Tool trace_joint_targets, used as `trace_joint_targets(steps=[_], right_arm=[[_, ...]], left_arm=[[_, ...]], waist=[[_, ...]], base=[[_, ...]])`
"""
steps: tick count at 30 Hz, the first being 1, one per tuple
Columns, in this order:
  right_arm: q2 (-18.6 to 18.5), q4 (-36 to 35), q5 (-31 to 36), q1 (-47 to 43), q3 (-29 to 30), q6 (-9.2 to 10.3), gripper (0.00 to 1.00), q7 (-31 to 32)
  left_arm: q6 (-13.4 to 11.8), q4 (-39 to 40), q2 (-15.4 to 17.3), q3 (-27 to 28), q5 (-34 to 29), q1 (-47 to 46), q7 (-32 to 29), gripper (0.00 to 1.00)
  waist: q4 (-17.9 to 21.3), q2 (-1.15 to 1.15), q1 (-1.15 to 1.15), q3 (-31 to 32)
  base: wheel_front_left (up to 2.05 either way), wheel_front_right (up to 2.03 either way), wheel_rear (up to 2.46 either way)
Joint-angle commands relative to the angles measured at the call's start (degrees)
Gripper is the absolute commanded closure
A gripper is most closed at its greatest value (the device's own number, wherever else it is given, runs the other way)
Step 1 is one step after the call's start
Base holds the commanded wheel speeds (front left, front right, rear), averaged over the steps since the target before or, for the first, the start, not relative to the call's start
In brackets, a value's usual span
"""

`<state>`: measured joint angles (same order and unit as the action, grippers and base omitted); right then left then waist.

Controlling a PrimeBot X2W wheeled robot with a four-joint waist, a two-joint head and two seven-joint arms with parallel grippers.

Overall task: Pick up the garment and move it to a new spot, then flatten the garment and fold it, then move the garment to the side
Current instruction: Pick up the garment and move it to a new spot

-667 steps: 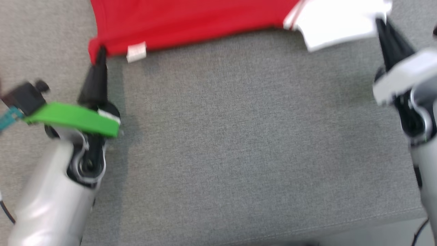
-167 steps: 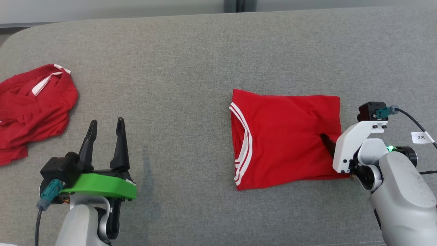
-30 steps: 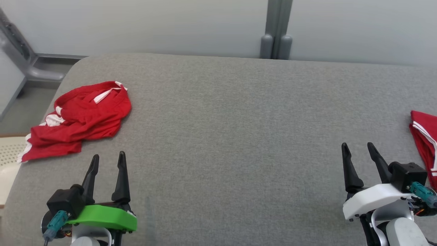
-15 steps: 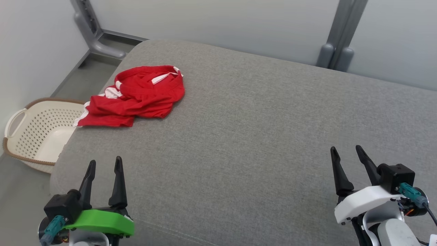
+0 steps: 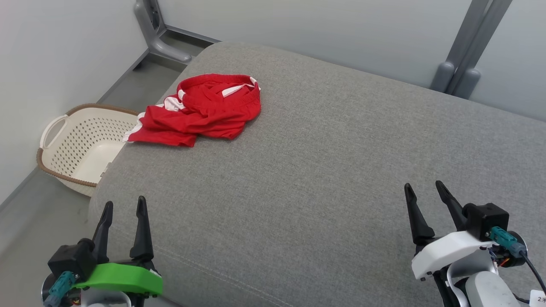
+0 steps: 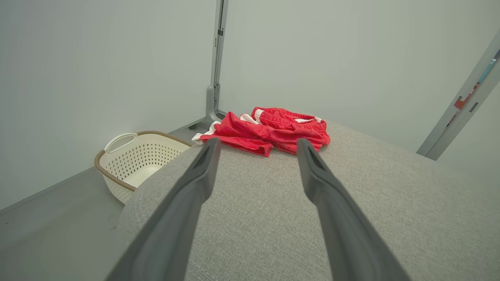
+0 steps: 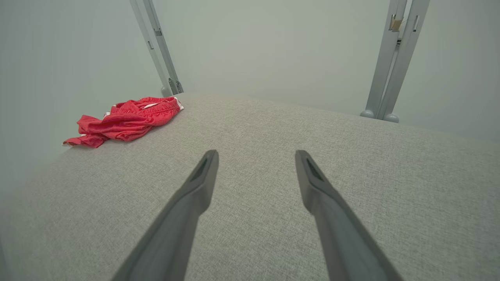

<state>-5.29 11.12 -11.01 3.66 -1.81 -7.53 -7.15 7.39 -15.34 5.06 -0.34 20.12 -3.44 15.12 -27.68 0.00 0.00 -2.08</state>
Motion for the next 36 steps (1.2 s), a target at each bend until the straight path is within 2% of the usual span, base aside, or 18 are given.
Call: trace_joint_targets(steps=[1, 6, 13, 21, 27, 33, 36], right_arm=[[-0.5, 0.1, -0.5, 0.5, 0.0, 0.09, 0.00, -0.2], [-1.0, -0.6, -0.4, 0.8, -0.3, 0.09, 0.00, 0.3], [-3.0, -3.4, 0.5, 2.7, -1.5, 0.09, 0.00, 2.6], [-6.4, -8.7, 1.2, 7.5, -5.6, 0.09, 0.00, 6.3], [-8.3, -14.6, 1.9, 11.2, -7.1, 0.09, 0.00, 8.6], [-7.8, -19.1, 2.5, 13.0, -6.5, 0.09, 0.00, 9.2], [-7.4, -20.7, 2.8, 12.5, -6.1, 0.09, 0.00, 8.9]], left_arm=[[0.2, 0.1, 0.2, 0.2, -0.3, 0.7, 0.0, 0.00], [0.2, -2.7, 0.9, 0.6, 1.5, -2.4, 0.0, 0.00], [0.2, -11.4, 2.3, 0.5, 4.0, -14.1, -1.1, 0.00], [0.2, -24.3, 4.8, 2.8, 11.3, -30.9, -7.8, 0.00], [0.2, -30.2, 7.4, 5.4, 17.1, -41.2, -10.7, 0.00], [-0.3, -36.0, 10.8, 8.3, 21.1, -47.7, -15.5, 0.00], [-0.7, -38.2, 11.4, 9.3, 22.3, -49.4, -16.6, 0.00]], waist=[[0.1, 0.00, 0.00, -0.2], [0.5, 0.00, 0.00, -1.6], [2.6, 0.00, 0.00, -6.3], [10.2, 0.00, 0.00, -16.5], [15.9, 0.00, 0.00, -25.9], [20.4, 0.00, 0.00, -32.3], [21.9, 0.00, 0.00, -34.0]], base=[[0.00, 0.00, 0.00], [0.00, 0.00, 0.00], [0.00, 0.00, 0.00], [0.00, 0.00, 0.00], [0.00, 0.00, 0.00], [0.00, 0.00, 0.00], [0.00, 0.00, 0.00]])
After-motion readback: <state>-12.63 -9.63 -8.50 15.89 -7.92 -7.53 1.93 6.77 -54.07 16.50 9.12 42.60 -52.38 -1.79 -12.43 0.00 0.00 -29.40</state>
